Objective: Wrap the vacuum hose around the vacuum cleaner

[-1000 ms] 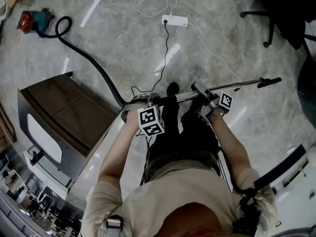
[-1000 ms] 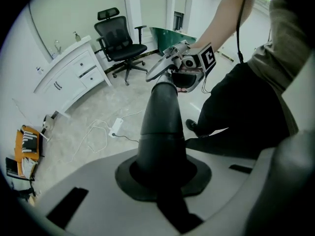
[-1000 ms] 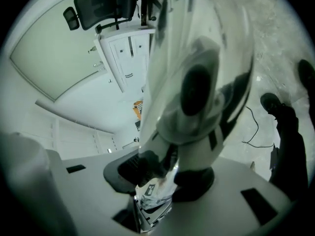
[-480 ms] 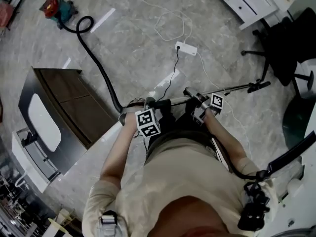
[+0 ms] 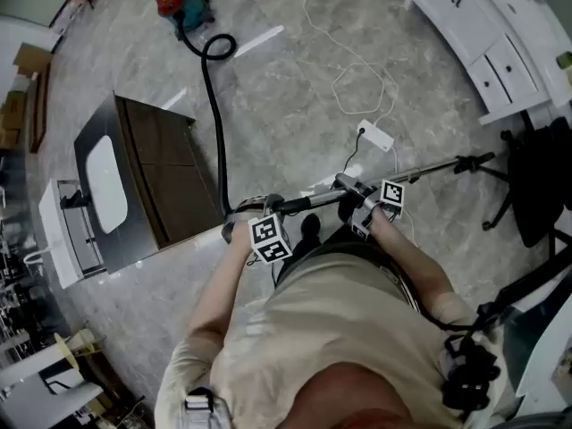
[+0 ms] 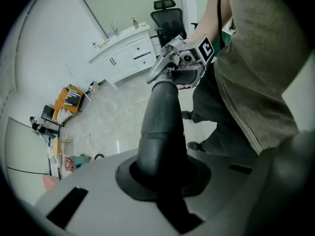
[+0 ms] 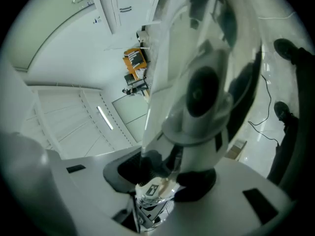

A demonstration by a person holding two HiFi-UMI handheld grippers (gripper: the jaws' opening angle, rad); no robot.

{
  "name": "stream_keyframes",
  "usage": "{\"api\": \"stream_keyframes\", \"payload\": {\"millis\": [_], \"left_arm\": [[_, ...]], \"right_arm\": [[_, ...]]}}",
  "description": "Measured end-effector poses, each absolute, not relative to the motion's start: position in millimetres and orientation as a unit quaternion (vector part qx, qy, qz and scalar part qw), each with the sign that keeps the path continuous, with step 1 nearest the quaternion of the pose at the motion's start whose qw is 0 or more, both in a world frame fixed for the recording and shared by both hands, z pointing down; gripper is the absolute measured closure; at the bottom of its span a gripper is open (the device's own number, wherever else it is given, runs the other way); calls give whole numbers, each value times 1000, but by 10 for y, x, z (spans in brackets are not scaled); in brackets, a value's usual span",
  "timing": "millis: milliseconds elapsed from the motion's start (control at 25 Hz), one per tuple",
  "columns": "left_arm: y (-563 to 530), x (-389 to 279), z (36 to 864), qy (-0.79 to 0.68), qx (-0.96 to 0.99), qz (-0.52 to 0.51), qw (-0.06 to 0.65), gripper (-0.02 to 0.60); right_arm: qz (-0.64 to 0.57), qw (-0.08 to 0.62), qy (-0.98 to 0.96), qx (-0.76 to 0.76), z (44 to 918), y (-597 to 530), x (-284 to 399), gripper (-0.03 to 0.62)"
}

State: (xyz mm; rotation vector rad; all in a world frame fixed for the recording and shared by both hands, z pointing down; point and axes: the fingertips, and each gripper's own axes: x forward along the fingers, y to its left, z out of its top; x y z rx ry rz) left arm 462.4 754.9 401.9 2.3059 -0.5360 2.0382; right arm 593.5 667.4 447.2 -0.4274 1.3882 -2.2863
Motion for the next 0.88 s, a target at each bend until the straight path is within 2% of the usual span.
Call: {"api": "stream_keyframes", "payload": {"millis": [360, 880], "left_arm": [[7178, 4903, 3672, -252, 693, 674, 37, 535], [6831, 4295, 3551, -362, 688, 627, 37, 534]], "right_arm": [[-854, 114, 502, -77, 4200, 6147, 5987, 461], [-825, 14, 562, -60, 3940, 5597, 5192, 454]]}}
